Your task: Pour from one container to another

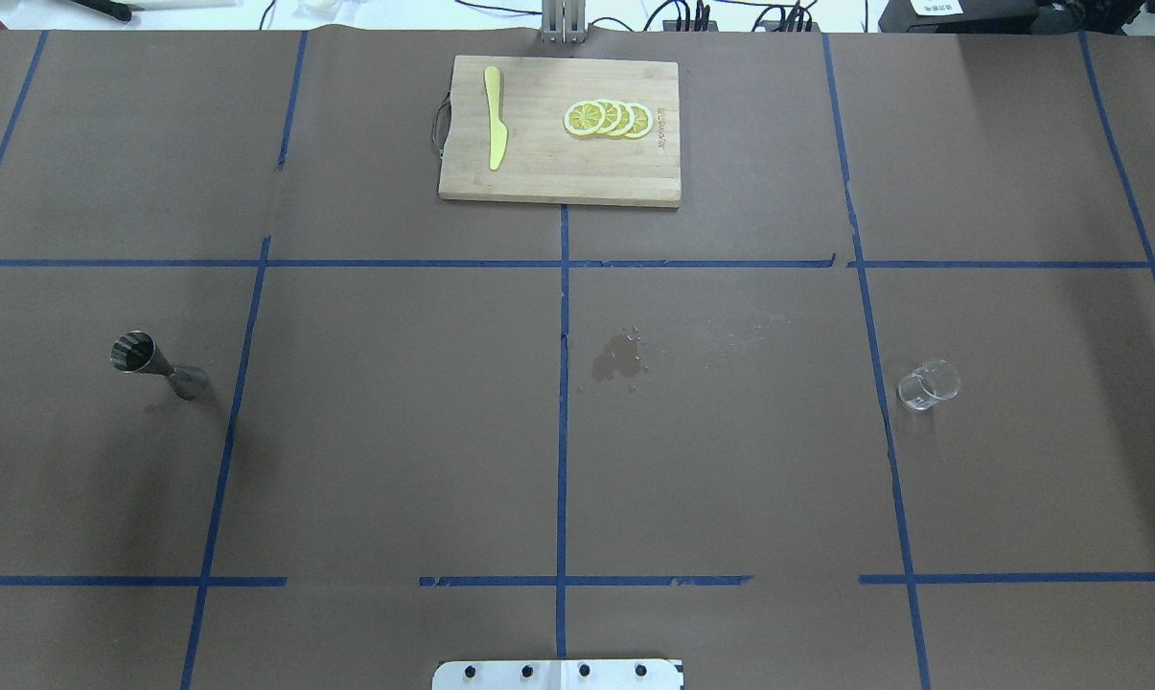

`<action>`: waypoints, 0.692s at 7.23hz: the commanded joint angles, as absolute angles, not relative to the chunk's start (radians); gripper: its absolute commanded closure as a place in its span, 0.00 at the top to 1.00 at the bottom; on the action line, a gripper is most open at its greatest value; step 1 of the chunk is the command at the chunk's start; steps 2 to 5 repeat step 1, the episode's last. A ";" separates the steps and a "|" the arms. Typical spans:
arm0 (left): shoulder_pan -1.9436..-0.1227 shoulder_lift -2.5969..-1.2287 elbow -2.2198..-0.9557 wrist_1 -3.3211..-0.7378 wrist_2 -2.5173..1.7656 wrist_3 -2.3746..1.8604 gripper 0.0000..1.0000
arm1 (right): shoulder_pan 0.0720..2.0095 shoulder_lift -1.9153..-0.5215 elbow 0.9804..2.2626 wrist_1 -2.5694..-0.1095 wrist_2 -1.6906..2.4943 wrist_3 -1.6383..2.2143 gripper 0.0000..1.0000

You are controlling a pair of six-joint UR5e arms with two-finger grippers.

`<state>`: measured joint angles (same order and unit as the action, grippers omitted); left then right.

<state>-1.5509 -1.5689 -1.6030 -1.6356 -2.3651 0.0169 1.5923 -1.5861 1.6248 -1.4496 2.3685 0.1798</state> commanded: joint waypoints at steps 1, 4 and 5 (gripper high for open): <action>-1.551 -1.572 -1.597 -1.660 -2.367 0.017 1.00 | 1.592 -1.586 1.621 -1.450 2.368 0.181 1.00; -1.551 -1.572 -1.597 -1.660 -2.367 0.017 1.00 | 1.592 -1.586 1.621 -1.450 2.368 0.181 1.00; -1.551 -1.572 -1.597 -1.660 -2.367 0.017 1.00 | 1.592 -1.586 1.621 -1.450 2.368 0.181 1.00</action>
